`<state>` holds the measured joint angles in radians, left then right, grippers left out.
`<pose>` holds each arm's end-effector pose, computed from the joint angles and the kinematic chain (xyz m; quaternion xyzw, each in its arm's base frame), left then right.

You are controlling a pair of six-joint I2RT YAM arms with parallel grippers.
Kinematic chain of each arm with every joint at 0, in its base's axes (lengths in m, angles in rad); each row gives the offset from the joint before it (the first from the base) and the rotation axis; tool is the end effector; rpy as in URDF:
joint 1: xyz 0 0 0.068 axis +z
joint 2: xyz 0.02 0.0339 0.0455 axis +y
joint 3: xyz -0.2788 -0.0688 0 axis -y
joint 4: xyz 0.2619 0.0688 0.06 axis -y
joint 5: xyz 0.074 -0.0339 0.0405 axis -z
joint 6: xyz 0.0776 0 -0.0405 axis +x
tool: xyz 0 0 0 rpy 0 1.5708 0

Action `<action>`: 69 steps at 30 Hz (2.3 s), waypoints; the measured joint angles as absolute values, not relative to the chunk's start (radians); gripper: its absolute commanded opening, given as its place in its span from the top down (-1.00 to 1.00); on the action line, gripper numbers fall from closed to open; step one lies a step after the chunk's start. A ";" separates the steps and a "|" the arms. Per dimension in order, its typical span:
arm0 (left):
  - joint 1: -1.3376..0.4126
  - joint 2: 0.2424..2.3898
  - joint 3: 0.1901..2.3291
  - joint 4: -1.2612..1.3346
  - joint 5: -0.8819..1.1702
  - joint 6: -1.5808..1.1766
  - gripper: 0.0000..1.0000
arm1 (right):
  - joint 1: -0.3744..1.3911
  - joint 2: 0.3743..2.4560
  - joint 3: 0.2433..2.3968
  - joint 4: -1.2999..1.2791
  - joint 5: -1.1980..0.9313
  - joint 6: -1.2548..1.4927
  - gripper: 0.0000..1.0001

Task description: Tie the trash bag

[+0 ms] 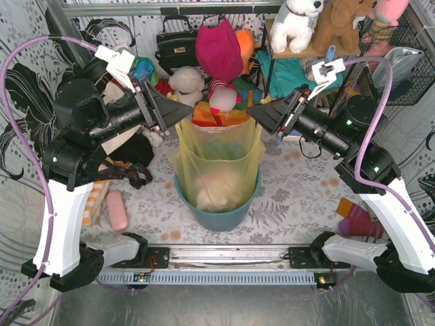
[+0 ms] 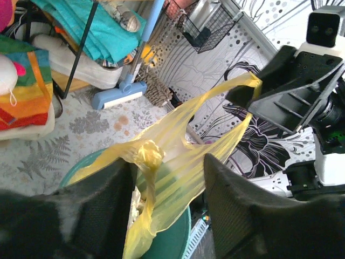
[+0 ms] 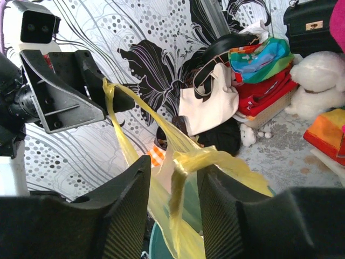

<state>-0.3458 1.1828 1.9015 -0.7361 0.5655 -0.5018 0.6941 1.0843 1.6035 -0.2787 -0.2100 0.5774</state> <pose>0.1850 -0.1109 0.5867 0.1416 0.6981 -0.4582 0.5317 0.1686 0.1614 0.5777 -0.1181 0.6079 0.5167 0.5912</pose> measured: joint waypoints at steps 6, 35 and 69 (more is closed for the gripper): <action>-0.346 1.180 1.921 -0.770 0.535 -0.481 0.58 | 0.694 1.090 1.623 -0.288 -0.196 0.558 1.00; -0.346 1.087 1.902 -0.769 0.399 -0.455 -0.35 | 0.694 1.089 1.655 -0.358 -0.178 0.543 -0.09; -0.375 0.884 1.467 -0.139 0.717 -0.913 -0.32 | 0.694 1.125 1.828 -0.517 -0.047 0.471 0.15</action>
<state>-0.3752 0.8841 1.4673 -0.1394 0.7174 -0.9131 0.6941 1.1252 1.8282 -0.5167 -0.0471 0.4709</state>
